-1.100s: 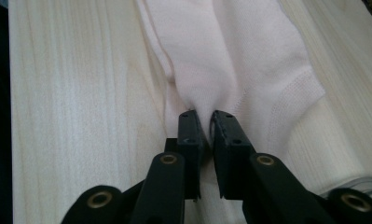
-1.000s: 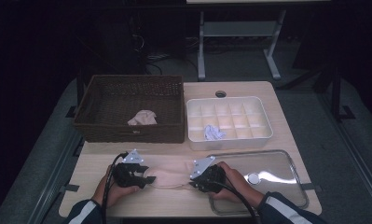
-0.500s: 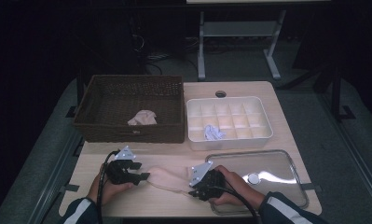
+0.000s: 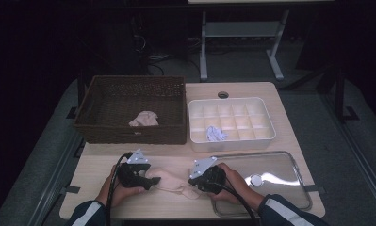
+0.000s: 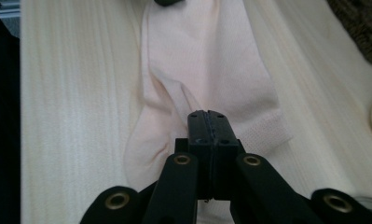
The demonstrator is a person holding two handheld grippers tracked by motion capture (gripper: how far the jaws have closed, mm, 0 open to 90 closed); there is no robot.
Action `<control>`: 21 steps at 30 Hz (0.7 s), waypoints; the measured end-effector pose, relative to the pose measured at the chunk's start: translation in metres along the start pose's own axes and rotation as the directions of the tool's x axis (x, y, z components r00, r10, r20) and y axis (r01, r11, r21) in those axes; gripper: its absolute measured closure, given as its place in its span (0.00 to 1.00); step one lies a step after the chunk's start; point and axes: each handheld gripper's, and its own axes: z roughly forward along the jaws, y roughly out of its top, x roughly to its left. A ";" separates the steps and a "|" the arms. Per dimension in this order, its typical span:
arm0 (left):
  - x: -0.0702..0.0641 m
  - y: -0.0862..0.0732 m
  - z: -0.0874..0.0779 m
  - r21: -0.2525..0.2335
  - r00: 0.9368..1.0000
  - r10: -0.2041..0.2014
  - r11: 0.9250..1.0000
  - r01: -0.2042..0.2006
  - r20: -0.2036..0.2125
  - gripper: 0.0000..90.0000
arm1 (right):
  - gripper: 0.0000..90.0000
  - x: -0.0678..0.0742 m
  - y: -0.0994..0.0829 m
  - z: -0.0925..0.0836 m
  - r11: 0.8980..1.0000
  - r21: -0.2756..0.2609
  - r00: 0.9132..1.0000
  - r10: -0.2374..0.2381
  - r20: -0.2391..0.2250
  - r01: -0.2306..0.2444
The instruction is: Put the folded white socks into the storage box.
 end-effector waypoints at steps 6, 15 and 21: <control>0.004 -0.002 -0.003 0.011 1.000 0.010 1.000 -0.010 -0.021 0.36 | 0.97 -0.007 -0.002 0.009 0.999 0.035 0.999 0.033 0.011 -0.034; 0.011 -0.002 -0.003 -0.002 1.000 0.004 1.000 -0.004 -0.018 0.44 | 0.97 -0.024 0.004 0.016 0.999 0.044 0.999 -0.024 0.025 0.023; 0.015 -0.003 -0.005 -0.008 1.000 -0.014 1.000 0.014 -0.014 0.46 | 0.97 -0.027 0.006 0.018 0.998 0.041 0.999 -0.045 0.004 0.045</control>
